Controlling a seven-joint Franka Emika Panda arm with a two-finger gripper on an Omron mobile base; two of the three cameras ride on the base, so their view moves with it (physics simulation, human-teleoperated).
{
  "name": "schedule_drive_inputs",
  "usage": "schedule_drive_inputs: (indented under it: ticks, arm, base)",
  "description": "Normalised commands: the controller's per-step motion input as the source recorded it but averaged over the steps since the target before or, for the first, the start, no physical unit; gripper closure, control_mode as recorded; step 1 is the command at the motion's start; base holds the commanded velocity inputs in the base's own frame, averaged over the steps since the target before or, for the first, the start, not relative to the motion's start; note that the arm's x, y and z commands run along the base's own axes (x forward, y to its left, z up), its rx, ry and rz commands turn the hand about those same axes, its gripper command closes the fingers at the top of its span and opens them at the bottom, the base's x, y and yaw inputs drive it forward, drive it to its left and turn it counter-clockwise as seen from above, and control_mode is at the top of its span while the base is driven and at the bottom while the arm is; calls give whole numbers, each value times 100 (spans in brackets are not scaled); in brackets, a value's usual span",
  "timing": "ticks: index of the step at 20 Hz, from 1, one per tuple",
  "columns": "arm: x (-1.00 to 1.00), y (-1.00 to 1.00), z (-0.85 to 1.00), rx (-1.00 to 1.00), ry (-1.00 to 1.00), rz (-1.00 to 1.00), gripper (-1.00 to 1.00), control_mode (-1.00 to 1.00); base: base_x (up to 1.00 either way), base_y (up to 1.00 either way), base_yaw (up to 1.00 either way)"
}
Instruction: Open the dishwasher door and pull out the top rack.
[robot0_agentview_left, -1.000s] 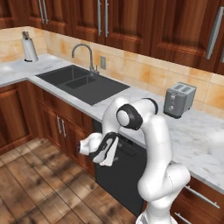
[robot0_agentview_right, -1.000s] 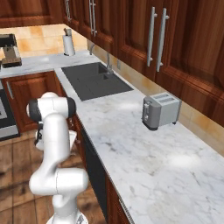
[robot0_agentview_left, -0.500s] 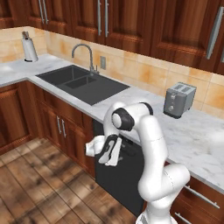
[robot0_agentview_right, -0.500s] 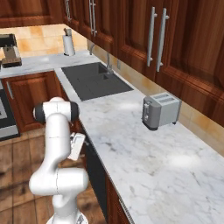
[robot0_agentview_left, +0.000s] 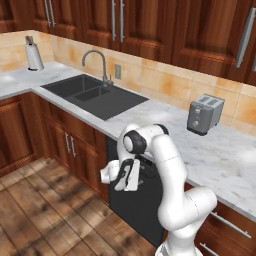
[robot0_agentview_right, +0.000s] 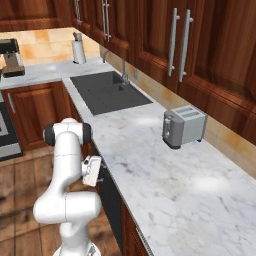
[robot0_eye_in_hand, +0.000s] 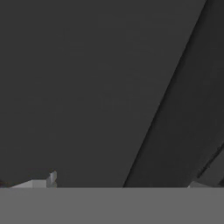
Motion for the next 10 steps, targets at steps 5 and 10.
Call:
schedule_drive_inputs:
  ticks: [5, 10]
  arm:
    - [17, -12, -18, -7, 0, 0, -100, -100]
    - [19, -10, -26, -3, 0, 0, 100, -100]
  base:
    - [0, 0, 0]
    - [0, 0, 0]
